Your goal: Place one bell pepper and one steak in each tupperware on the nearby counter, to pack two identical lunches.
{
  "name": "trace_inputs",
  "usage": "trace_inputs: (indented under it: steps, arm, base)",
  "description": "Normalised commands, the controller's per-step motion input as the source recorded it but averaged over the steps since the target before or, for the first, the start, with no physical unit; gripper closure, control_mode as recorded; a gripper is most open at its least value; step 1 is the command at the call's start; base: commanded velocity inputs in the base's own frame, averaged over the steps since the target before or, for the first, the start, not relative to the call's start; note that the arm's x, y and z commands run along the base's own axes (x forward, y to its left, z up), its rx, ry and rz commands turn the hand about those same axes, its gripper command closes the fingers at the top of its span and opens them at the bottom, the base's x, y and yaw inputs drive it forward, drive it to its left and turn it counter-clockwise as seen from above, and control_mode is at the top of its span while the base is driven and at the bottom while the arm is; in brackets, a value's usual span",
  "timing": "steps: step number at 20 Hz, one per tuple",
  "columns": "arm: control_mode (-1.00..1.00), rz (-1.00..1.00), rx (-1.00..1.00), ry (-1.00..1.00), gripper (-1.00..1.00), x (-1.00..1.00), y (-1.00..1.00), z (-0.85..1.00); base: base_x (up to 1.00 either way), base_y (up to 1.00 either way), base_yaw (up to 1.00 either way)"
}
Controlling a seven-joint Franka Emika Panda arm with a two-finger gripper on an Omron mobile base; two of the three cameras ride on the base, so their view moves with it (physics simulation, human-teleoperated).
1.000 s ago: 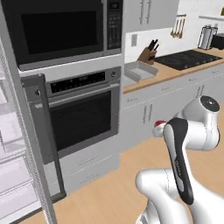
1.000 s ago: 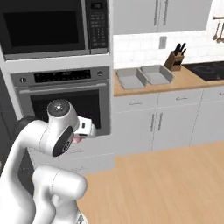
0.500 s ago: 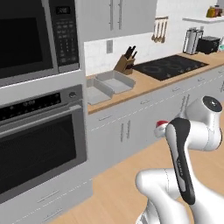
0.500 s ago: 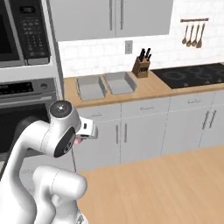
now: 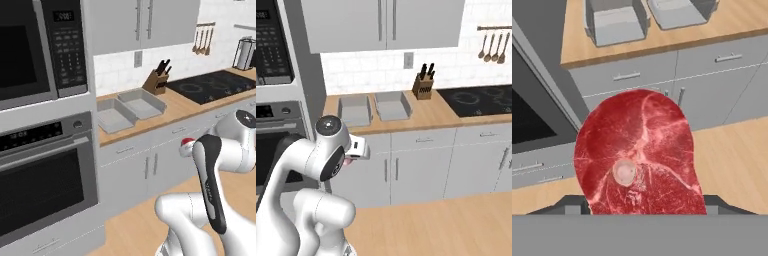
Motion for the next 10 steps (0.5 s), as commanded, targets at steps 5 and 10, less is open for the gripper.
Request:
trace_inputs:
  steps: [5, 10]
  arm:
    - [1.0, 0.0, 0.0, 0.0, 1.0, 0.0, 0.0, 0.0]
    - [1.0, 0.0, 0.0, 0.0, 1.0, 0.0, 0.0, 0.0]
  base:
    - [1.0, -0.09, 0.44]
    - [1.0, -0.45, 0.28]
